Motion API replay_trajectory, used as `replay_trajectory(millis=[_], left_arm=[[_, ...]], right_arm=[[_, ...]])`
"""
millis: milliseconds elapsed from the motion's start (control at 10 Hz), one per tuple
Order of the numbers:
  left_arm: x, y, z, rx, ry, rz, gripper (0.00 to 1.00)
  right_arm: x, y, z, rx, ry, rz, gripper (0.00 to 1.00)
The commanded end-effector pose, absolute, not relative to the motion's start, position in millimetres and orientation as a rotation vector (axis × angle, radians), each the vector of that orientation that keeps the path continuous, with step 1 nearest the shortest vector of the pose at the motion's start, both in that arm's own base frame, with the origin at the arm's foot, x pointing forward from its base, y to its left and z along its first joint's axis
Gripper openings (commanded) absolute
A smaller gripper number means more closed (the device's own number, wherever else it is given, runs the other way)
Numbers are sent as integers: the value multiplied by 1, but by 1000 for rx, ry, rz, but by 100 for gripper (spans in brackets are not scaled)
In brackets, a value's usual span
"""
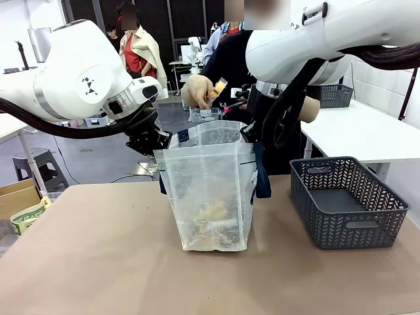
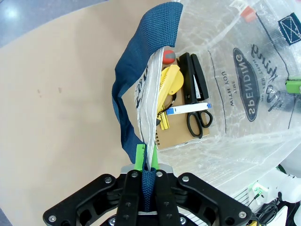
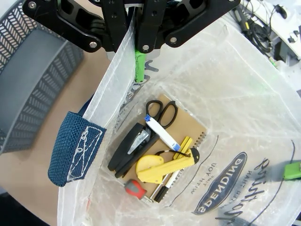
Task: Transfer purchased items from the store into the shopping bag.
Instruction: Move the Reusable shopping bag to the right side of the table.
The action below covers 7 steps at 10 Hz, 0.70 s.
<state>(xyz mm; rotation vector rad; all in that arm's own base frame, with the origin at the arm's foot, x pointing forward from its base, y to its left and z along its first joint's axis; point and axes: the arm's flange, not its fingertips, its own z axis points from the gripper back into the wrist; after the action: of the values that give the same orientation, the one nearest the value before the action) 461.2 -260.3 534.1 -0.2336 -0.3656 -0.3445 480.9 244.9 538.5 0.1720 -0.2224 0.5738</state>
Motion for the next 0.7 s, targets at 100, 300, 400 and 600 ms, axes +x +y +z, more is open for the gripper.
replay_trajectory(millis=[100,300,400,600], left_arm=[[461,-257,535,-231,-369,-328,0],[461,-257,535,-231,-369,-328,0],[461,-257,535,-231,-369,-328,0],[461,-257,535,-231,-369,-328,0]], right_arm=[[482,242,540,171,-227,570,0],[482,242,540,171,-227,570,0],[482,242,540,171,-227,570,0],[482,242,540,171,-227,570,0]])
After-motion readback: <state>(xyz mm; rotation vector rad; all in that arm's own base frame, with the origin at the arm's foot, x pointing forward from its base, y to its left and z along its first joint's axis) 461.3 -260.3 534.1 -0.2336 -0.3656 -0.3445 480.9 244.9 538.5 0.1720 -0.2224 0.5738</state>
